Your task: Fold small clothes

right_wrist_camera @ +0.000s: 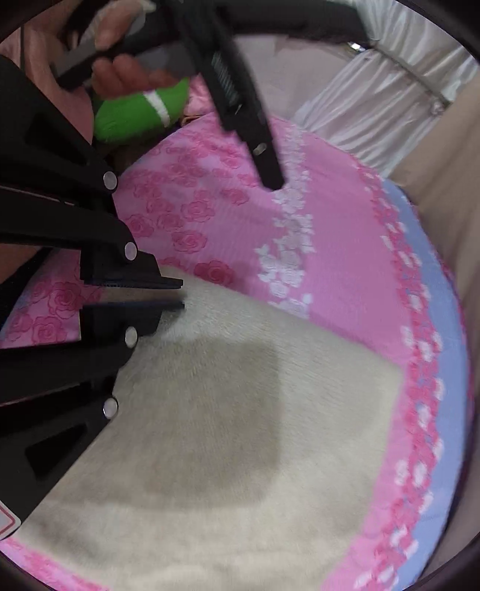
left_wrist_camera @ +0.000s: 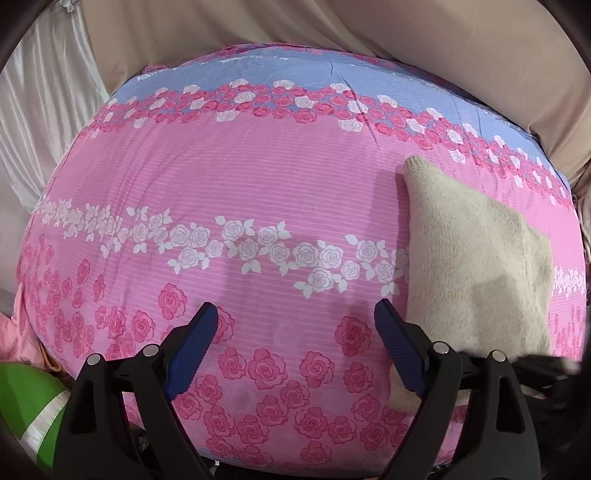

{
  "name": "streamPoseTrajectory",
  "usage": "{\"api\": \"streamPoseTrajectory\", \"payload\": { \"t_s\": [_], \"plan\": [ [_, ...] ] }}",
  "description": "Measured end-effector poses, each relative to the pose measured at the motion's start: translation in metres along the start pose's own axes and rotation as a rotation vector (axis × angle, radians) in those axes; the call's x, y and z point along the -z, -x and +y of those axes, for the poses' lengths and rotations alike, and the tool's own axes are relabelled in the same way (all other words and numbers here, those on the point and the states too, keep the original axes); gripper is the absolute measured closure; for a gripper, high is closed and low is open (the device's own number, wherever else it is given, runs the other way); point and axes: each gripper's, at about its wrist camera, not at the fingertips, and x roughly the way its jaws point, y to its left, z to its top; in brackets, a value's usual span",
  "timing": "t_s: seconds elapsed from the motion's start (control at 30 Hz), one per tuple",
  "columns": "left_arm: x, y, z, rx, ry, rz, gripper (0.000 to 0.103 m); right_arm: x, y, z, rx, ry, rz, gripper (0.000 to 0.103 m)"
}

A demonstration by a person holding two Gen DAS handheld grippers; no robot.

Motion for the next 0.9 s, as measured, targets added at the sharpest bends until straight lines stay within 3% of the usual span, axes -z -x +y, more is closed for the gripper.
{"api": "streamPoseTrajectory", "payload": {
  "t_s": [0.17, 0.27, 0.33, 0.43, 0.5, 0.6, 0.67, 0.77, 0.83, 0.9],
  "plan": [
    [0.000, -0.005, -0.007, 0.033, 0.004, 0.020, 0.016, 0.010, 0.060, -0.069, 0.274, -0.146, -0.168, 0.060],
    [0.000, -0.009, -0.017, 0.075, 0.005, 0.040, 0.016, 0.021, 0.075, -0.122, 0.372, -0.303, -0.174, 0.057],
    [0.000, -0.011, -0.029, 0.099, -0.009, 0.048, 0.016, 0.024, 0.075, -0.145, 0.318, -0.361, -0.182, 0.056],
    [0.000, -0.014, -0.049, 0.126, -0.043, 0.059, 0.016, 0.021, 0.057, -0.162, 0.170, -0.418, -0.169, 0.058],
    [0.000, -0.014, -0.064, 0.140, -0.071, 0.060, 0.016, 0.017, 0.046, -0.159, 0.143, -0.409, -0.154, 0.090],
    [-0.001, -0.009, -0.079, 0.151, -0.107, 0.045, 0.015, 0.020, 0.065, -0.156, 0.178, -0.390, -0.209, 0.092],
    [-0.002, -0.009, -0.086, 0.157, -0.114, 0.039, 0.014, 0.026, 0.066, -0.157, 0.183, -0.420, -0.221, 0.093],
    [-0.003, -0.016, -0.093, 0.181, -0.115, 0.053, 0.014, 0.033, 0.042, -0.175, 0.177, -0.425, -0.148, 0.089],
    [-0.003, -0.025, -0.097, 0.180, -0.115, 0.086, 0.014, 0.033, 0.039, -0.173, 0.161, -0.442, -0.154, 0.082],
    [-0.004, -0.030, -0.099, 0.181, -0.116, 0.102, 0.014, 0.032, 0.050, -0.168, 0.169, -0.449, -0.188, 0.067]
  ]
}}
